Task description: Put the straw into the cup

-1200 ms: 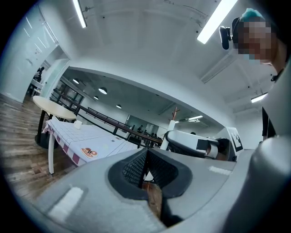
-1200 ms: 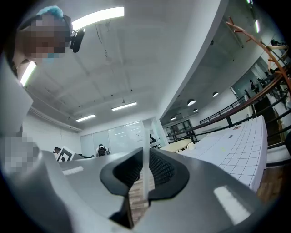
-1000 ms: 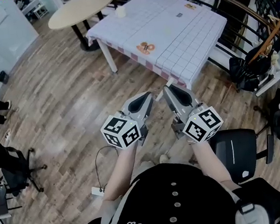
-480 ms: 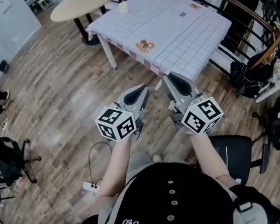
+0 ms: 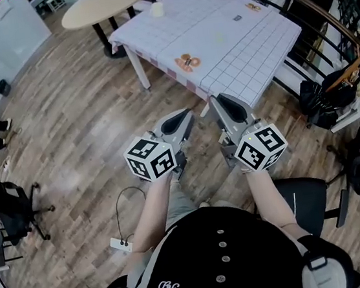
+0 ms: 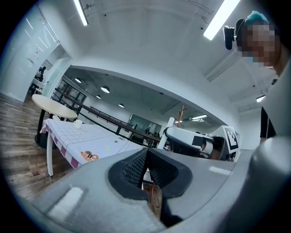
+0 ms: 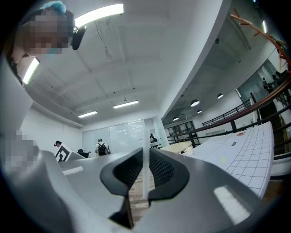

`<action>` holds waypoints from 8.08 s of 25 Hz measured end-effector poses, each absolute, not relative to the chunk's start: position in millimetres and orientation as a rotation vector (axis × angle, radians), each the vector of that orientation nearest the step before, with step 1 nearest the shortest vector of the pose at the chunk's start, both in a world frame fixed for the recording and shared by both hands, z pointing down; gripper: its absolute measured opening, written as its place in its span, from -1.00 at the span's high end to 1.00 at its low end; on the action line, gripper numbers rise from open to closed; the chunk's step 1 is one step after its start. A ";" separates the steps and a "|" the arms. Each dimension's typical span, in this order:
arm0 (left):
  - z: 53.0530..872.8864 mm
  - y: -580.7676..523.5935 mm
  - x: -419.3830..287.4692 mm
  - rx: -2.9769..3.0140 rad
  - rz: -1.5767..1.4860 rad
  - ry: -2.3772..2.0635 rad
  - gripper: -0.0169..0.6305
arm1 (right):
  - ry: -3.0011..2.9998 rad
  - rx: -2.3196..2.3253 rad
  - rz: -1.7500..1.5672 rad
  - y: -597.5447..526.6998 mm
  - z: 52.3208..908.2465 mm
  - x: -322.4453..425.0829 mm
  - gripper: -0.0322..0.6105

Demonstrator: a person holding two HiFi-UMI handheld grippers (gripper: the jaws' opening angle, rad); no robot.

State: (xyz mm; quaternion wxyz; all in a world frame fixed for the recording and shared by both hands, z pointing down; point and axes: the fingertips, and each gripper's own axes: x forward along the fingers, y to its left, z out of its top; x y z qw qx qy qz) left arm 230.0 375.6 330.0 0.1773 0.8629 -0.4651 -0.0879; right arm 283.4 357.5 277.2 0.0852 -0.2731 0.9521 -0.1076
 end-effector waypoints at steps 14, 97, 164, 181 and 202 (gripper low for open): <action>308.2 233.2 108.0 2.522 -0.212 -1.264 0.96 | 2.800 -0.866 -0.266 233.9 267.0 151.4 0.76; 384.9 -351.9 -134.9 2.472 -0.131 -0.907 0.96 | 2.694 -1.318 -0.495 -351.7 358.3 -66.9 0.76; 508.1 -430.5 -134.5 2.348 0.194 -0.526 0.96 | 2.730 -1.866 -0.674 -450.2 525.5 -105.0 0.76; 508.1 -418.4 -130.7 2.368 0.238 -0.483 0.96 | 2.744 -1.874 -0.644 -445.7 519.2 -108.7 0.74; 454.0 -384.7 -97.9 2.465 -0.034 -0.513 0.96 | 2.712 -1.698 -0.516 -397.9 449.8 -68.3 0.90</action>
